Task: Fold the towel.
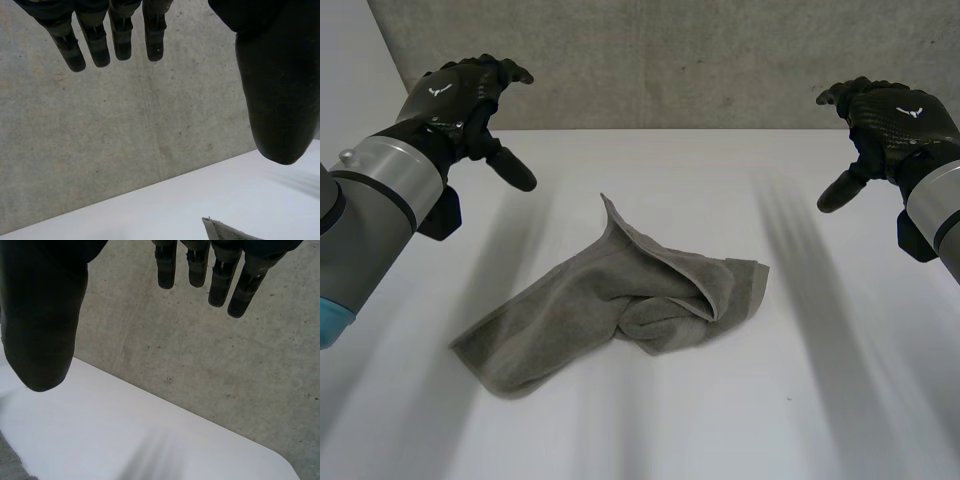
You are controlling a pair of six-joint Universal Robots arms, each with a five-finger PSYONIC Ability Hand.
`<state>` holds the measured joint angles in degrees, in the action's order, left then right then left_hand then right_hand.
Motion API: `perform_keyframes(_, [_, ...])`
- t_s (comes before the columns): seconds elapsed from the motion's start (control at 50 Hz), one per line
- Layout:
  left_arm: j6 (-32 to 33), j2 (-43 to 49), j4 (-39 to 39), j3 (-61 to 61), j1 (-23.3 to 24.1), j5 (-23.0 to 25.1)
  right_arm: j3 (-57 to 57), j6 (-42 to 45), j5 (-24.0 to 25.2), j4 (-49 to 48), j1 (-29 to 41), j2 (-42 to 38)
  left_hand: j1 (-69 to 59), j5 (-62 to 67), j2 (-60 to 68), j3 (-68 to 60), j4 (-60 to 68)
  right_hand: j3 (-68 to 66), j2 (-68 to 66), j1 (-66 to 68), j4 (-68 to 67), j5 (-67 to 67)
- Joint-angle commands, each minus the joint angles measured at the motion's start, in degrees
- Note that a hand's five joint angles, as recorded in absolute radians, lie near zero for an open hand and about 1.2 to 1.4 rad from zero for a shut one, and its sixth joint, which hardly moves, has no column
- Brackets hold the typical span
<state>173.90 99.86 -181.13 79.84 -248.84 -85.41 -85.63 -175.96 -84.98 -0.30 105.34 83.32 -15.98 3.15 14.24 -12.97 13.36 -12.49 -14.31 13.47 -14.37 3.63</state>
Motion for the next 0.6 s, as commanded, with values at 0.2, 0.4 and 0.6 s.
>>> perform_keyframes(0.2, [0.65,1.47,-0.89,0.49,-0.06,0.68,-0.24,1.05,1.31,0.12,0.04,-0.09,5.60,-2.77,-3.86,2.97,-3.36,2.49,4.31,-3.47,4.37,-3.63])
perform_keyframes(0.4, [2.67,10.71,-7.66,-0.66,0.11,5.60,-0.68,12.92,5.79,7.42,0.75,-6.15,5.60,-2.77,-3.86,2.97,-3.36,2.49,4.31,-3.47,4.37,-3.63])
perform_keyframes(0.6, [10.48,26.07,-12.31,-10.57,2.66,16.58,-6.91,16.70,10.00,4.98,0.75,-11.94,5.26,-2.44,-3.52,2.97,-3.36,2.49,4.31,-3.47,4.37,-3.63])
